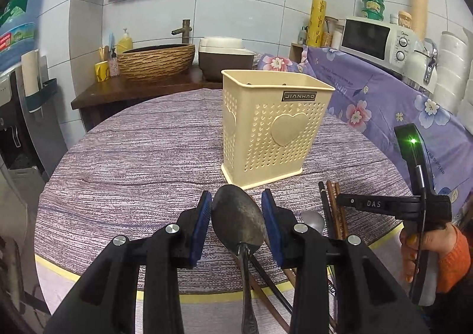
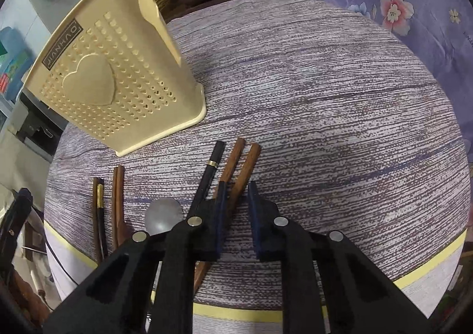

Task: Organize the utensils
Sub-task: 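Close the right tool on a brown chopstick and lift it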

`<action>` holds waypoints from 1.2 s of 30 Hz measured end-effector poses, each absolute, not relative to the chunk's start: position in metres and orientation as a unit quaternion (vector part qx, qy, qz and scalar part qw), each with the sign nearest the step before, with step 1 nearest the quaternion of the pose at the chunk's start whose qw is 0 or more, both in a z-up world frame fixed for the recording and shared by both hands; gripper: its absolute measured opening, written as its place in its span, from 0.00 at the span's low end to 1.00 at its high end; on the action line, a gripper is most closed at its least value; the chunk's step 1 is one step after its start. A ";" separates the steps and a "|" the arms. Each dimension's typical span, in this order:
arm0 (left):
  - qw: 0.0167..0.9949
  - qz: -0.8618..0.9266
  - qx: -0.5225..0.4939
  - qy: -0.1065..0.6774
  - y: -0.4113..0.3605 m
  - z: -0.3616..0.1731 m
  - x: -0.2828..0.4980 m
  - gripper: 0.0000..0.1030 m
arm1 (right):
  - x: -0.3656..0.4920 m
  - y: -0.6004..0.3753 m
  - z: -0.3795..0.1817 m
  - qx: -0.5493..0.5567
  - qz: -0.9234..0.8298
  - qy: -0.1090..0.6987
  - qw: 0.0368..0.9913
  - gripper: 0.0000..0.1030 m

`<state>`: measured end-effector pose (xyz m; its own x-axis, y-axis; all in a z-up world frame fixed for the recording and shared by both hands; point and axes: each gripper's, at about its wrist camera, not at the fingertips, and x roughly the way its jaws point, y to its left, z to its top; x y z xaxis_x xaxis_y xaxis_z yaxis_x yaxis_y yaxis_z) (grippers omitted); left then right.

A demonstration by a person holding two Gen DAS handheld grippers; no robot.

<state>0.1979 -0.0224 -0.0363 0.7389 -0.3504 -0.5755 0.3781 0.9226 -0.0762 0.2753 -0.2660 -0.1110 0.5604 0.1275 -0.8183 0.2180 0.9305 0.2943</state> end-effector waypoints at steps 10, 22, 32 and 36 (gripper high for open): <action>0.931 -0.195 0.029 0.308 -0.027 -0.037 0.199 0.34 | 0.292 -0.251 -0.108 0.154 -0.051 0.473 0.866 0.15; 0.941 -0.176 0.011 0.289 -0.023 -0.024 0.200 0.34 | 0.285 -0.271 -0.088 0.229 -0.009 0.408 0.884 0.09; 0.954 -0.167 -0.008 0.249 -0.017 0.001 0.199 0.33 | 0.225 -0.271 0.006 0.199 0.067 0.262 0.942 0.08; 0.955 -0.165 -0.006 0.248 -0.020 0.004 0.201 0.33 | 0.213 -0.263 0.030 0.158 0.079 0.232 0.957 0.07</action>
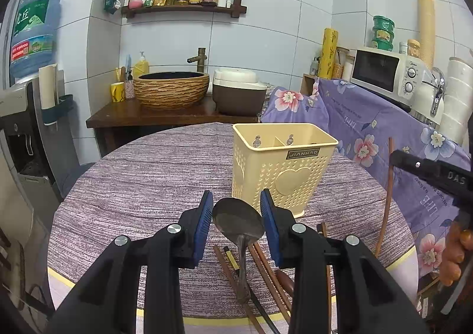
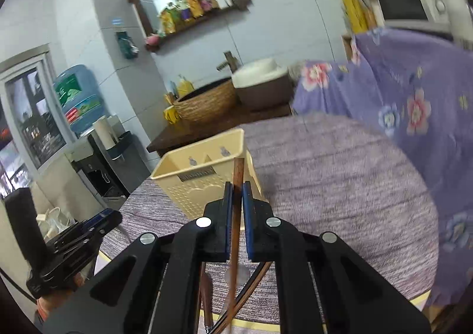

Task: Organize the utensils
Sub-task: 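Close the right tool on a brown chopstick and lift it, then carry the spoon with the left tool while the right tool carries the chopstick over the holder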

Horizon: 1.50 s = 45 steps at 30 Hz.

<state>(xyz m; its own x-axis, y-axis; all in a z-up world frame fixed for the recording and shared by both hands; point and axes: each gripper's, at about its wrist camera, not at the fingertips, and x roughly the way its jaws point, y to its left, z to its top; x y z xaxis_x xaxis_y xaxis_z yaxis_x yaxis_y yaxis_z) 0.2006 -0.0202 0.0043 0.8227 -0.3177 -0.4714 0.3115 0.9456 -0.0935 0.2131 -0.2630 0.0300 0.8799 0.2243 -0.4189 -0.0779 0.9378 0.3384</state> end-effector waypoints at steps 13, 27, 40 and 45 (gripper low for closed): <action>0.952 -0.190 -0.035 0.237 -0.016 0.044 0.211 0.33 | 0.205 -0.268 0.074 0.137 0.105 0.200 0.964 0.01; 0.960 -0.202 -0.029 0.194 -0.026 0.086 0.214 0.33 | 0.241 -0.271 0.079 0.093 0.079 0.236 0.964 0.10; 0.952 -0.204 -0.034 0.226 -0.022 0.059 0.216 0.33 | 0.325 -0.353 -0.064 0.068 -0.047 0.382 0.921 0.33; 0.951 -0.203 -0.035 0.229 -0.024 0.056 0.217 0.33 | 0.346 -0.359 -0.085 0.066 -0.031 0.436 0.897 0.33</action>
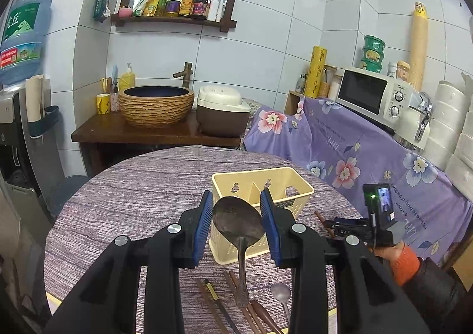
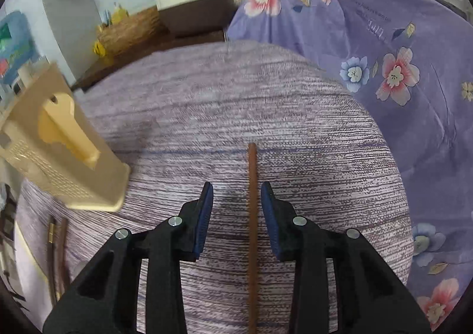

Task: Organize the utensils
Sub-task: 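Carry the spoon with the left tool while the right tool carries the chopstick over the holder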

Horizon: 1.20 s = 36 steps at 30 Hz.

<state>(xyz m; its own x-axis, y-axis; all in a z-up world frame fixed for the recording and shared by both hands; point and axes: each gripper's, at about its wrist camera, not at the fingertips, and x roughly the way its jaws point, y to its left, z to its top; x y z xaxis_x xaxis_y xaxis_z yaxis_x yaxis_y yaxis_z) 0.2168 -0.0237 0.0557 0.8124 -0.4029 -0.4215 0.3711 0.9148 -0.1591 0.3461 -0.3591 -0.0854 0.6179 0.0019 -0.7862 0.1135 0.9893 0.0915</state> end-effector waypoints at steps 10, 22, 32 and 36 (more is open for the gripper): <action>0.951 -0.194 -0.034 0.238 -0.023 0.050 0.218 0.33 | 0.363 -0.347 -0.103 0.027 -0.041 0.454 0.890 0.32; 0.952 -0.188 -0.036 0.238 -0.020 0.049 0.217 0.33 | 0.368 -0.343 -0.102 0.041 -0.011 0.459 0.887 0.07; 0.953 -0.184 -0.040 0.236 -0.018 0.049 0.216 0.33 | 0.315 -0.356 -0.057 0.101 0.013 0.380 0.919 0.07; 0.954 -0.181 -0.038 0.236 -0.020 0.049 0.216 0.33 | 0.287 -0.356 -0.017 0.106 0.032 0.329 0.938 0.07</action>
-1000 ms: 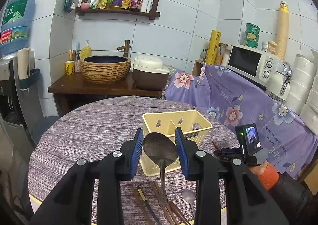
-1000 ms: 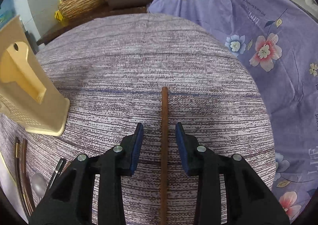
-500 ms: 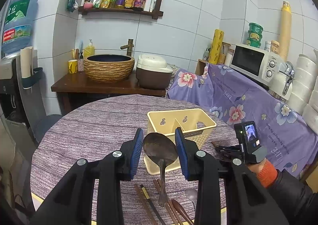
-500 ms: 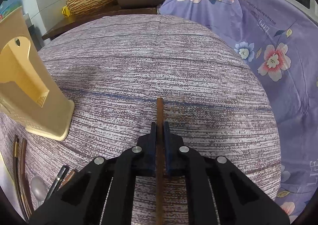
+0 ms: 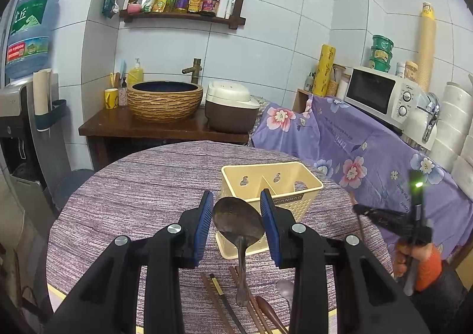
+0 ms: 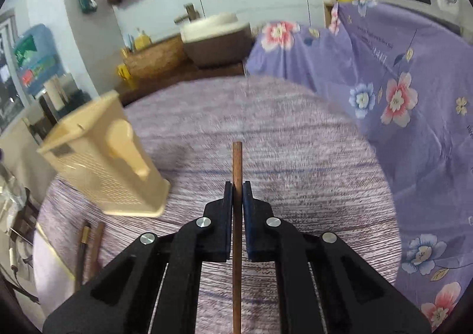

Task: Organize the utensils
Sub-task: 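Carry the spoon with the left tool while the right tool carries the chopstick over the holder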

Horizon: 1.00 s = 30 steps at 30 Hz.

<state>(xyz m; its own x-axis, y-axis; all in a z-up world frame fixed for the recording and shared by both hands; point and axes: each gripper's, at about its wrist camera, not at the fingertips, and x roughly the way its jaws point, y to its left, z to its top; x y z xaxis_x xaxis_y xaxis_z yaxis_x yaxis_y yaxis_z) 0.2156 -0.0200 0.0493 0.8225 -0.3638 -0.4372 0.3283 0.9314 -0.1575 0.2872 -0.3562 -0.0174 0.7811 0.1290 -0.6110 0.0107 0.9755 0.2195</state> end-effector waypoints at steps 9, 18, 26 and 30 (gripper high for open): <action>0.954 -0.178 -0.042 0.237 -0.019 0.052 0.212 0.33 | 0.232 -0.336 0.051 0.089 0.076 0.243 0.963 0.07; 0.955 -0.181 -0.040 0.232 -0.019 0.062 0.215 0.33 | 0.224 -0.326 0.071 0.079 0.087 0.225 0.967 0.07; 0.963 -0.191 -0.045 0.183 -0.030 0.120 0.241 0.33 | 0.241 -0.303 0.150 0.064 0.117 0.168 0.977 0.07; 0.964 -0.200 -0.059 0.165 -0.042 0.148 0.269 0.33 | 0.262 -0.286 0.202 0.079 0.129 0.113 0.982 0.07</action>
<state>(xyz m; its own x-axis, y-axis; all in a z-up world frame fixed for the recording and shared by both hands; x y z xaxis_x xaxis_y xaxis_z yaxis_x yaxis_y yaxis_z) 0.2692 -0.0418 0.1479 0.8654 -0.4058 -0.2941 0.3672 0.9128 -0.1790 0.2624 -0.2859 0.2017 0.9413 0.2713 -0.2008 -0.2357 0.9542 0.1844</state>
